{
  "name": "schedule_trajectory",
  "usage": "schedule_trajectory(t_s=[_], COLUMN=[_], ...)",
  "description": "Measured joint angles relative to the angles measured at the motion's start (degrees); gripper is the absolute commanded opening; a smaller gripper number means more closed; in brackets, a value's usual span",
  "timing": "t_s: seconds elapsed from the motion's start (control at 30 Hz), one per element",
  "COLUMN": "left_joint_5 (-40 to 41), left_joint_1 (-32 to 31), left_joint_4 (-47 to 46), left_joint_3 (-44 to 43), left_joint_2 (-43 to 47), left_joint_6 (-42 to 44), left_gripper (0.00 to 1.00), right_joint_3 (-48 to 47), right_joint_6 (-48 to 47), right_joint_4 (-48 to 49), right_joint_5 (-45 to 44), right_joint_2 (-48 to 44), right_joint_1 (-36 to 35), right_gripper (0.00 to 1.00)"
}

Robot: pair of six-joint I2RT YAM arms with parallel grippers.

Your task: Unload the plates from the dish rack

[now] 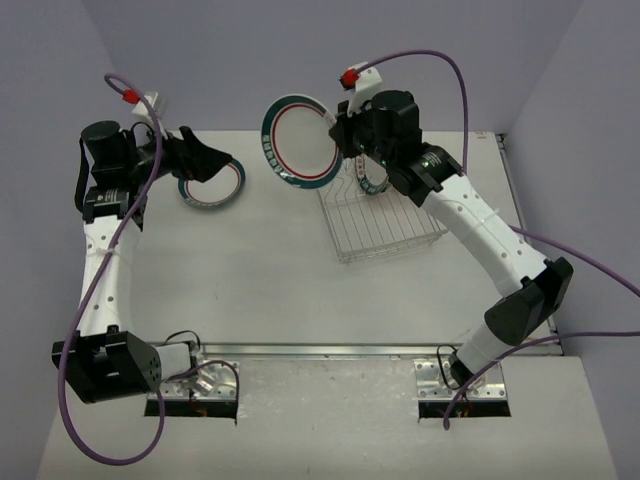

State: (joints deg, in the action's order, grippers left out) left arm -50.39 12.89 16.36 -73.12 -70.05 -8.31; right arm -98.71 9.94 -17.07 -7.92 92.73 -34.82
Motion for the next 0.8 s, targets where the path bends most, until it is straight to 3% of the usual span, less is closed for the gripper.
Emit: schedule_trajectory(t_s=[0.23, 0.33, 0.43, 0.6, 0.67, 0.8], left_joint_5=[-1.48, 0.04, 1.47, 2.01, 0.12, -2.40], left_joint_1=[-4.21, -6.81, -8.26, -8.75, -8.80, -9.15], left_joint_4=[1.83, 3.40, 4.46, 5.97, 6.47, 6.20], left_joint_3=[1.92, 1.94, 1.98, 2.33, 2.37, 2.85], left_joint_2=[-0.31, -1.34, -2.48, -3.77, -4.15, -4.28], left_joint_6=[0.62, 1.87, 2.84, 3.58, 4.15, 3.50], left_gripper=[0.88, 0.81, 0.56, 0.05, 0.00, 0.00], right_joint_3=[2.62, 2.79, 3.19, 4.37, 4.67, 4.73], right_joint_6=[5.36, 6.34, 6.87, 7.29, 7.01, 7.15], right_joint_4=[-4.27, -4.49, -4.38, -4.39, -4.56, -4.36], right_joint_5=[16.84, 21.08, 24.14, 26.34, 25.37, 22.17], right_joint_2=[0.16, 0.22, 0.22, 0.29, 0.58, 1.72], right_joint_1=[-0.47, -0.53, -0.58, -0.58, -0.35, 0.66], right_gripper=[0.00, 0.00, 0.00, 0.03, 0.20, 0.80])
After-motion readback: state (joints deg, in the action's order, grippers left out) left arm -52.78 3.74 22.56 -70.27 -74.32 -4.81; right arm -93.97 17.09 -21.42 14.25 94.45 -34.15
